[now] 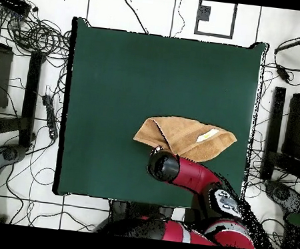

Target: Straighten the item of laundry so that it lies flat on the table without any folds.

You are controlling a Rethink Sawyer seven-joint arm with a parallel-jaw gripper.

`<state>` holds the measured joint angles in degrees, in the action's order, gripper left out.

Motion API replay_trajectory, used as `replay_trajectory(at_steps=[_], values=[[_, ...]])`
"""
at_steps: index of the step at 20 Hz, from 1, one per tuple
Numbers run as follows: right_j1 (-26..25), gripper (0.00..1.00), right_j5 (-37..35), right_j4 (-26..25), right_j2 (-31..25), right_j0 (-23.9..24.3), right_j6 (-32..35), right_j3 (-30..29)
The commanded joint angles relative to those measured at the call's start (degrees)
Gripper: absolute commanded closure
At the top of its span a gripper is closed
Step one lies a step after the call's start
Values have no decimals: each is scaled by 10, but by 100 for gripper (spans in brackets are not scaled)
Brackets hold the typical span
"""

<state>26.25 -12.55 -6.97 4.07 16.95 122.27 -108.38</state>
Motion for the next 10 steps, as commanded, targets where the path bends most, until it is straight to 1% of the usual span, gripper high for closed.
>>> replay_trajectory(at_steps=[1, 5, 10], values=[[9, 100, 21, 58, -78, -35, 116, -17], [36, 100, 17, 89, -71, -57, 147, -50], [54, 100, 27, 136, -65, -81, 177, -85]])
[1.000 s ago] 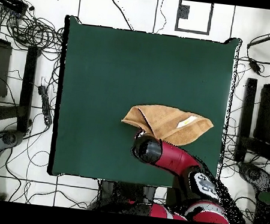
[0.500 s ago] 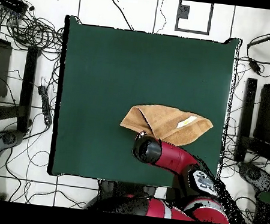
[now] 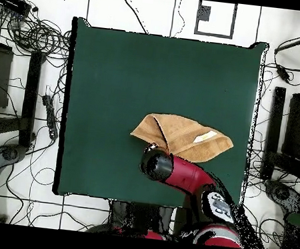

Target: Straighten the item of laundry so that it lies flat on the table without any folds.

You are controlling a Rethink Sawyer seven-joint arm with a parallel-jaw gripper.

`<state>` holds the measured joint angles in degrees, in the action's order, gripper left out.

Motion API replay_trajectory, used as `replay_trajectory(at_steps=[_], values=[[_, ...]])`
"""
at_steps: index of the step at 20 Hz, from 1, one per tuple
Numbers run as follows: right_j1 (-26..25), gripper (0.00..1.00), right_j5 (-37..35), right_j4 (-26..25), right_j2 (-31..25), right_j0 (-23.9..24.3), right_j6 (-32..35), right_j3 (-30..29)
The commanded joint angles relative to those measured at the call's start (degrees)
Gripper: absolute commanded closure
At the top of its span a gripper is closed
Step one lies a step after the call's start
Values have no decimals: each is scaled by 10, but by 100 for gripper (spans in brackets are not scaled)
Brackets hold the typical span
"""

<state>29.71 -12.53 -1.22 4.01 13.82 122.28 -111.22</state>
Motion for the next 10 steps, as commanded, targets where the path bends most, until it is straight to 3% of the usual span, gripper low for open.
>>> replay_trajectory(at_steps=[1, 10], values=[[23, 100, 27, 86, -64, -55, 177, -61], [46, 100, 19, 145, -65, -78, 165, -85]])
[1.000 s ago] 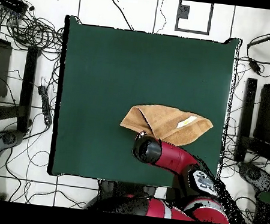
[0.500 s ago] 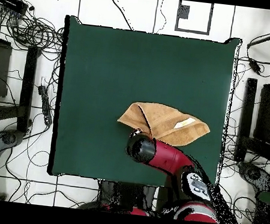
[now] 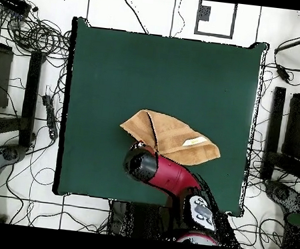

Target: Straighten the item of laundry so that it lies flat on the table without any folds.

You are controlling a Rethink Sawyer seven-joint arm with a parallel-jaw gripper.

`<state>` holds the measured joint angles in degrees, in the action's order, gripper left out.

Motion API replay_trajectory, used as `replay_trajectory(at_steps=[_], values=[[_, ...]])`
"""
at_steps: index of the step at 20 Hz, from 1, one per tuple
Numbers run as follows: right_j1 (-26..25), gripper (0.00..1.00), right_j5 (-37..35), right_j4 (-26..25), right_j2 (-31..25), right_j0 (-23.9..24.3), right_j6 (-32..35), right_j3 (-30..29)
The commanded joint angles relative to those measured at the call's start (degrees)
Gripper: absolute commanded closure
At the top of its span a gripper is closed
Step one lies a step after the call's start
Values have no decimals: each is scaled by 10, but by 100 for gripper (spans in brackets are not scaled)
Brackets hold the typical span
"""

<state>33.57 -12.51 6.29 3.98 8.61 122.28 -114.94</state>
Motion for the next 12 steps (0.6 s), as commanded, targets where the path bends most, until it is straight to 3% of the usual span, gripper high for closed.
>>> replay_trajectory(at_steps=[1, 8, 9, 12], values=[[6, 100, 23, 75, -68, -26, 164, -50], [-22, 100, 59, 96, -72, -21, 156, -54], [-24, 0, 55, 100, -58, -33, 150, -50], [-18, 0, 50, 133, -53, -44, 188, -63]])
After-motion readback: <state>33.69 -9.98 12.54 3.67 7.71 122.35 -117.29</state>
